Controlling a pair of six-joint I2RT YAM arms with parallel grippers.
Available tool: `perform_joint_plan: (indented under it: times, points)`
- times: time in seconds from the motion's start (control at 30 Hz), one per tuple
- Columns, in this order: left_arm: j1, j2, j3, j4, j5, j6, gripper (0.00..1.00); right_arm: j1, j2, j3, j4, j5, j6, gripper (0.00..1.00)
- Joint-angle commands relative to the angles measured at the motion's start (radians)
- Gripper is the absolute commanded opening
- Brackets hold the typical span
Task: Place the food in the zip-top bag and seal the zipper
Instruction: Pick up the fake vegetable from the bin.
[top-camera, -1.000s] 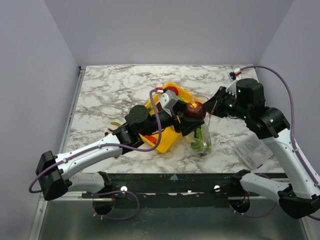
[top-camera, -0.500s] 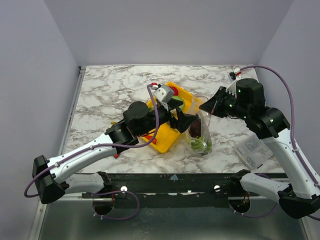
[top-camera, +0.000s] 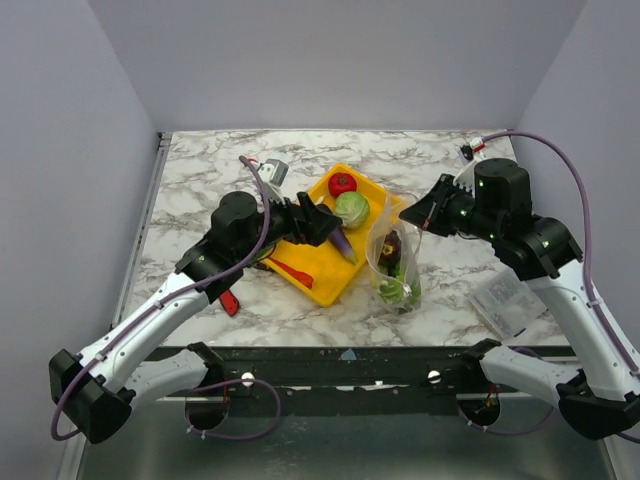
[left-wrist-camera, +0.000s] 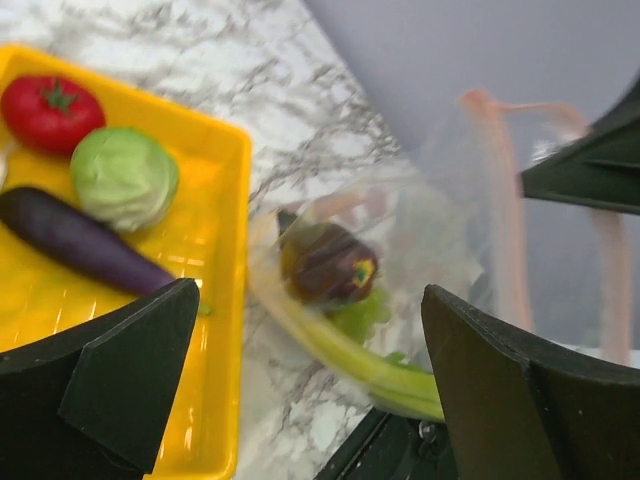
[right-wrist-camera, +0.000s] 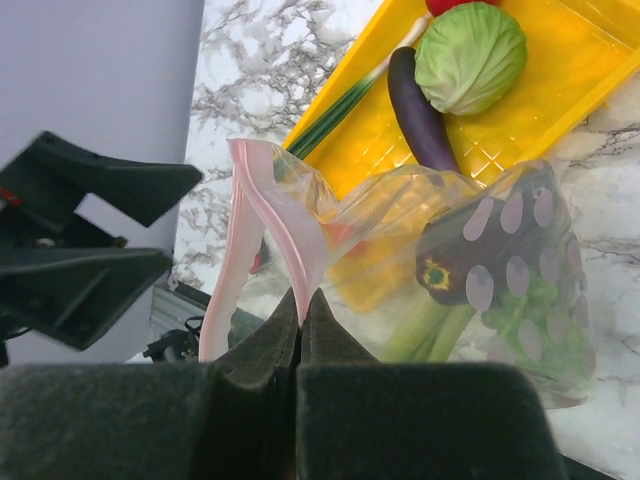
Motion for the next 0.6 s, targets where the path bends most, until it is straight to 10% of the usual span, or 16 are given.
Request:
perform_joint_plan:
  times: [0.0, 0.57]
  points:
    - [0.045, 0.036, -0.073, -0.078, -0.035, -0.096, 0.94, -0.004, -0.028, -0.006, 0.012, -0.004, -0.006, 0.01]
    - [0.066, 0.583, -0.028, 0.075, -0.134, -0.631, 0.85, -0.006, -0.024, -0.010, -0.001, 0.013, -0.018, 0.01]
